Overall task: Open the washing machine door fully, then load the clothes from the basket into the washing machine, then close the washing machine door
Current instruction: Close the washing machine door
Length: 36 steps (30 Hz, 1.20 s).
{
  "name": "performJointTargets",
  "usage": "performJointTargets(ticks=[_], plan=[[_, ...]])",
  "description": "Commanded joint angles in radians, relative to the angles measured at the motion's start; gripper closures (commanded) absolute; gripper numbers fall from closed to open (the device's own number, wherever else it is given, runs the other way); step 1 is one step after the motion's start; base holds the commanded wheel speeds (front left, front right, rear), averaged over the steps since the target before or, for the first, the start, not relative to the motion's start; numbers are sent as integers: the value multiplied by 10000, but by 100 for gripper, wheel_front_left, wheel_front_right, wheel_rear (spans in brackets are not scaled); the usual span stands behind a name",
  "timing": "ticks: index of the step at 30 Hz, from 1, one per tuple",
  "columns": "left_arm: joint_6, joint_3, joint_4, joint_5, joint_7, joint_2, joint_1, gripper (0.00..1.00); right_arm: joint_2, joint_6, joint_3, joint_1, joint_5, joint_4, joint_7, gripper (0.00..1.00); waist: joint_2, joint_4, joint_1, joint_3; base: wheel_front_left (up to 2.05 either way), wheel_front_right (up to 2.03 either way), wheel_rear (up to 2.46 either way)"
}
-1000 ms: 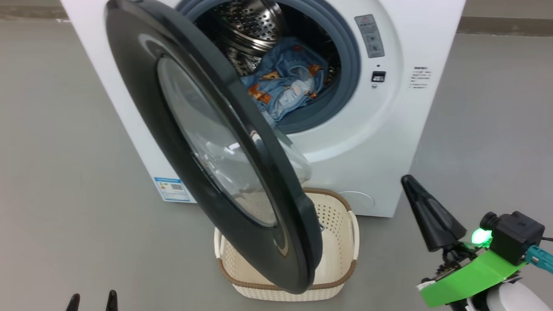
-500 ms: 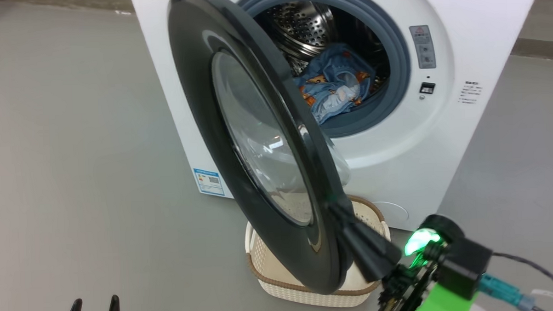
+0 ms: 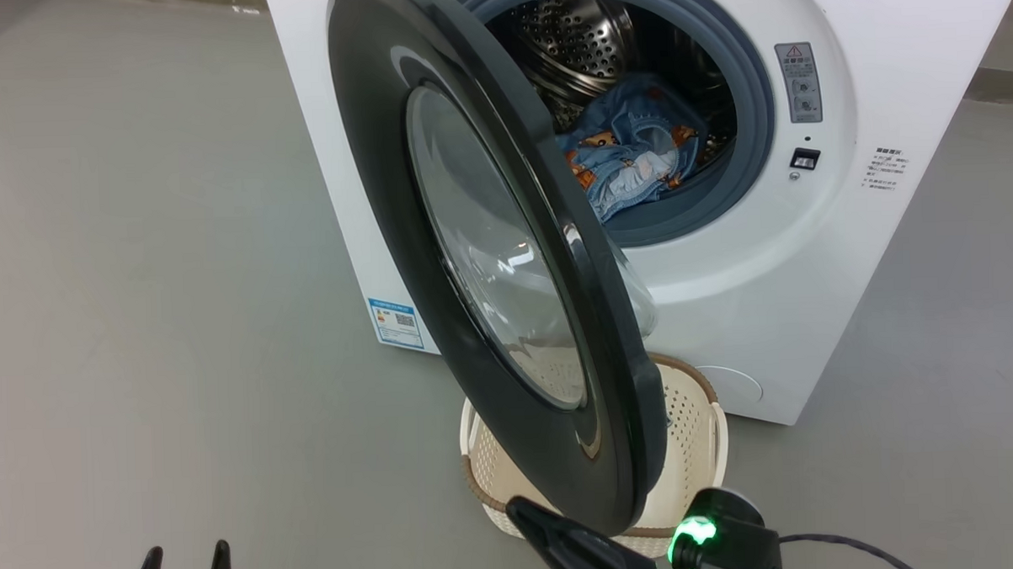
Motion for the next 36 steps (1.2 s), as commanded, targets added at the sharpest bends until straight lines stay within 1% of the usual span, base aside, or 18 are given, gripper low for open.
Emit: performJointTargets(ticks=[1,8,20,27,36], plan=[[8,293,-267,82,-105,64,-154,0,14,46,164,71,128,-87,-78,100,0,-14,0,23,0,0,0],[8,262,-221,57,-105,41,-195,0,-63,46,397,285,317,694,-78,100,0,-114,0,96,0,0,0],[8,92,-116,26,-105,36,-337,0,200,46,-31,170,403,1624,-78,100,0,-315,0,196,0,0,0],[8,51,-114,17,-105,79,-372,0,408,46,-358,76,375,1841,-78,100,0,-347,0,204,0,0,0],[8,43,-145,-2,-105,94,-375,0,489,46,-684,65,313,1921,-78,100,0,-380,0,245,0,0,0]])
